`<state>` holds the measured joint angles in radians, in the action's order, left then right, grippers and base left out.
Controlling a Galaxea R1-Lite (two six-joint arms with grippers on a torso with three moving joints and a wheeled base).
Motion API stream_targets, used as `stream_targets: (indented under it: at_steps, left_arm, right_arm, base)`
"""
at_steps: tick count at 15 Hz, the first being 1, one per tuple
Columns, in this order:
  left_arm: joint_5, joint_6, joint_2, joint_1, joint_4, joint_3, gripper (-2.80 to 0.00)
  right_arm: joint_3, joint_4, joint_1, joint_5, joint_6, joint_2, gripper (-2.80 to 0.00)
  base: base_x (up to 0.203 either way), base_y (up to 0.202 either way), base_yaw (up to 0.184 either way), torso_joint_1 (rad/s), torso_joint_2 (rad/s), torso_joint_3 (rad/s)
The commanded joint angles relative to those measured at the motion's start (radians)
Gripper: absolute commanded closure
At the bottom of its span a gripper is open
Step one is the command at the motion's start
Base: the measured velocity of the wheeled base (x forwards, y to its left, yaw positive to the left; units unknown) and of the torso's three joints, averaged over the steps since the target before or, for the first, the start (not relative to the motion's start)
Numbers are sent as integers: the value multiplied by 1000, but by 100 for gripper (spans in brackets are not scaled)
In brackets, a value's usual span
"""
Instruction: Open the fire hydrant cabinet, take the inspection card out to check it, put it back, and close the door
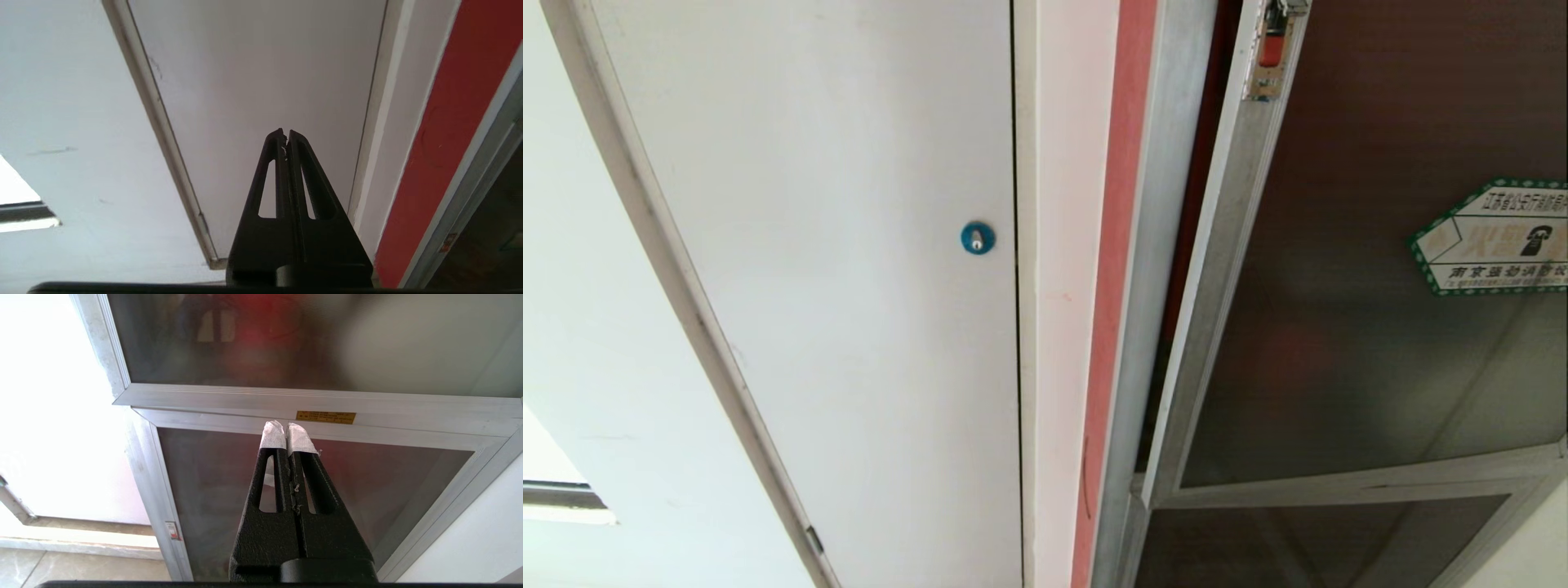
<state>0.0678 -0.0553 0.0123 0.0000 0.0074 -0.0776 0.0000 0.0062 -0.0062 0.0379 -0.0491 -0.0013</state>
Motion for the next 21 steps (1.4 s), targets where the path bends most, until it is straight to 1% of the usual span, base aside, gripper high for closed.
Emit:
stream_targets:
  at_steps: [1,3,6,10,11,12,14,15,16,17,19,21]
  left_arm:
    - [20,0,73,0,0,-59,0]
    - [62,8,172,-3,-2,-133,0]
    - [217,67,338,-17,-4,-269,0]
    - [432,129,644,-24,-9,-494,0]
    - [475,139,722,-35,-10,-551,0]
    - [504,148,792,-59,-11,-606,0]
    - [535,159,916,-143,-12,-704,0]
    - [544,162,968,-205,-14,-744,0]
    - [549,164,1010,-261,-29,-771,0]
    - [551,166,1050,-304,-71,-783,0]
    - [553,184,1129,-354,-187,-795,0]
    - [553,194,1183,-380,-251,-806,0]
  right_arm:
    - [2,0,0,0,0,0,0]
    - [2,0,0,0,0,0,0]
    - [1,0,0,0,0,0,0]
    - [2,0,0,0,0,0,0]
    - [2,0,0,0,0,0,0]
    - [2,0,0,0,-1,0,0]
    - [1,0,0,0,0,0,0]
    - [2,0,0,0,0,0,0]
    - [2,0,0,0,0,0,0]
    - [2,0,0,0,0,0,0]
    - [2,0,0,0,-2,0,0]
    - [2,0,0,0,0,0,0]
  base:
    - [0,0,0,0,0,0]
    - [0,0,0,0,0,0]
    - [0,0,0,0,0,0]
    - [0,0,0,0,0,0]
    - [0,0,0,0,0,0]
    - [0,0,0,0,0,0]
    - [0,0,0,0,0,0]
    - [0,0,0,0,0,0]
    - [0,0,0,0,0,0]
    - [0,0,0,0,0,0]
    - [0,0,0,0,0,0]
    - [0,0,0,0,0,0]
